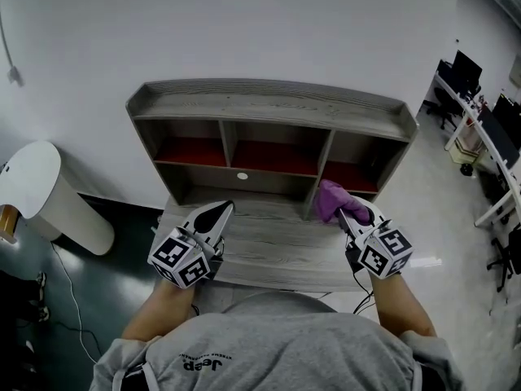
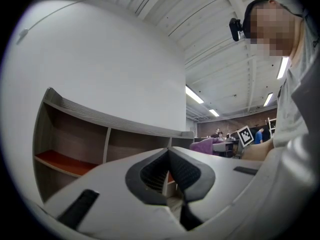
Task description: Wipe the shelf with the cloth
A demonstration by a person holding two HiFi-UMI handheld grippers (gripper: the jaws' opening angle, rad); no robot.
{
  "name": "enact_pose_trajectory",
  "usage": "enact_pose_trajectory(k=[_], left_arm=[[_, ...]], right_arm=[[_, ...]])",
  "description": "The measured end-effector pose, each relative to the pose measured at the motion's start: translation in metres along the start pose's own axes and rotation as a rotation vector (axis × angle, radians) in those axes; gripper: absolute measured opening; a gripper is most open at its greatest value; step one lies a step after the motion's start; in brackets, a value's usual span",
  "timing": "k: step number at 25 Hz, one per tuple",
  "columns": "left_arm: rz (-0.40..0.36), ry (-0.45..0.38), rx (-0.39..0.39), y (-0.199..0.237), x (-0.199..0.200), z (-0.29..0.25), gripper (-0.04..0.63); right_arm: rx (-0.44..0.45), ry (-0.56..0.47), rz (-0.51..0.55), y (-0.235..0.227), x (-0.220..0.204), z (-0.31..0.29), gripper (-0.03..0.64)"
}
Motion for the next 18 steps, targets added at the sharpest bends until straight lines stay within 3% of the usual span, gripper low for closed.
enact_pose_trajectory(k=[18], left_arm=[[0.01, 0.003, -0.031, -0.003, -0.002, -0.001, 0.009]], right_arm=[[0.03, 0.008, 0.016, 0.012, -0.003, 0.005, 0.057]])
Point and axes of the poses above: the fingertips, and each gripper's own axes: z backward along the fingers, y to its left, x out of its top, the point moved 3 cm from there along z, backward along the fingers, and after that the axes turned 6 degrees about z, right-handed, at the moved point
